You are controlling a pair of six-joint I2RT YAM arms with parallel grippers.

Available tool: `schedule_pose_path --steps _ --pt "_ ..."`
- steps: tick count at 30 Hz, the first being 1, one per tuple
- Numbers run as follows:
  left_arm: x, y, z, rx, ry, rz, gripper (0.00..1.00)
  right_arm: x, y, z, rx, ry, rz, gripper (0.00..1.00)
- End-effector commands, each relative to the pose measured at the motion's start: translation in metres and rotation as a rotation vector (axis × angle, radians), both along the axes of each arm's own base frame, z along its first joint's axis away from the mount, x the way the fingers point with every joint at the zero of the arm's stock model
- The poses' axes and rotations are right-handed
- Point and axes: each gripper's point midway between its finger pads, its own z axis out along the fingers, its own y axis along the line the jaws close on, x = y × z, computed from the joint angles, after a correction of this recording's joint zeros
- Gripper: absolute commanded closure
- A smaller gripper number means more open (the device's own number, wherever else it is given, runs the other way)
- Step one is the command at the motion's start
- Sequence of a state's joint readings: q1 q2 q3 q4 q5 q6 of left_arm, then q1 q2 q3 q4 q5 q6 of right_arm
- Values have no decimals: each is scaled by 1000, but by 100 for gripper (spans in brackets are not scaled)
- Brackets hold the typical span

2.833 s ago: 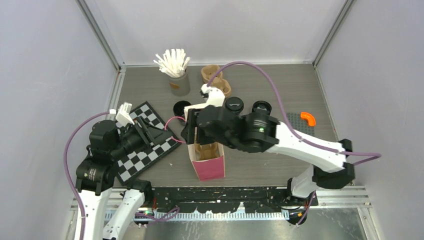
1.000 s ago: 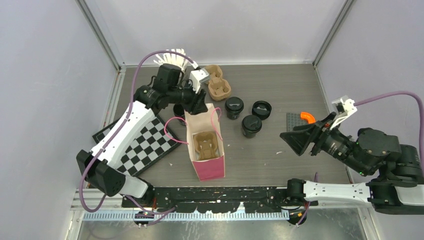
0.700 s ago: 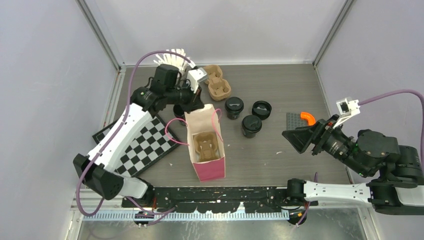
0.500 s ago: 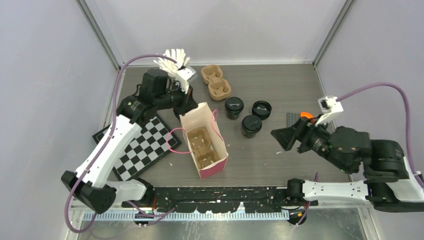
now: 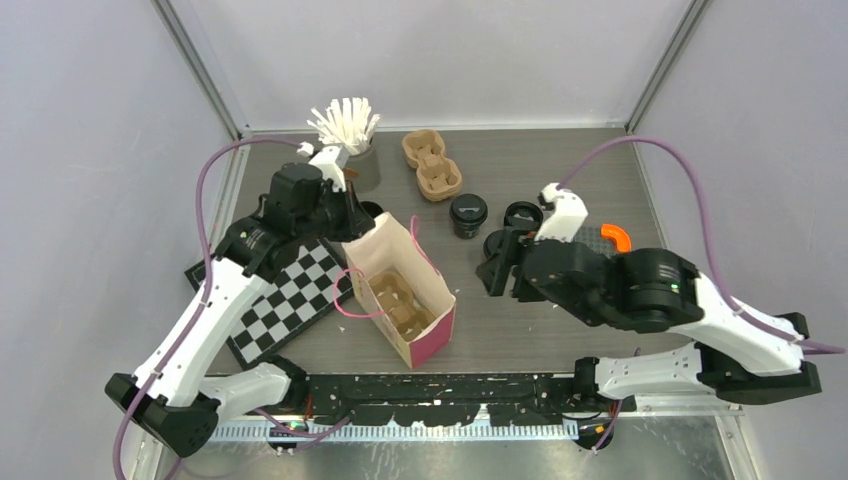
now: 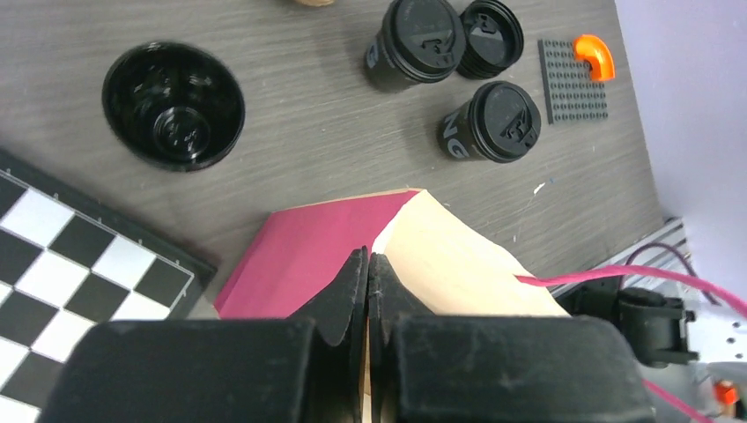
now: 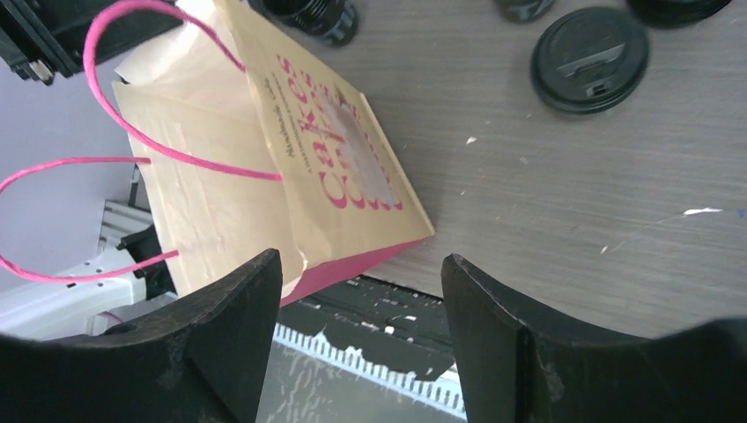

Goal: Pack the takeout coffee

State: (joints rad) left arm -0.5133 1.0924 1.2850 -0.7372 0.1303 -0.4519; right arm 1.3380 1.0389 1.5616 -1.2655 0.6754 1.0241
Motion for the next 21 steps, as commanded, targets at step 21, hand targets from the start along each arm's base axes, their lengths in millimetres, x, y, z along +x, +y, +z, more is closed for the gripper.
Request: schedule_pose_path --steps 21 --pt "0 17 -1 -250 145 368 100 -8 66 -42 -49 393 41 42"
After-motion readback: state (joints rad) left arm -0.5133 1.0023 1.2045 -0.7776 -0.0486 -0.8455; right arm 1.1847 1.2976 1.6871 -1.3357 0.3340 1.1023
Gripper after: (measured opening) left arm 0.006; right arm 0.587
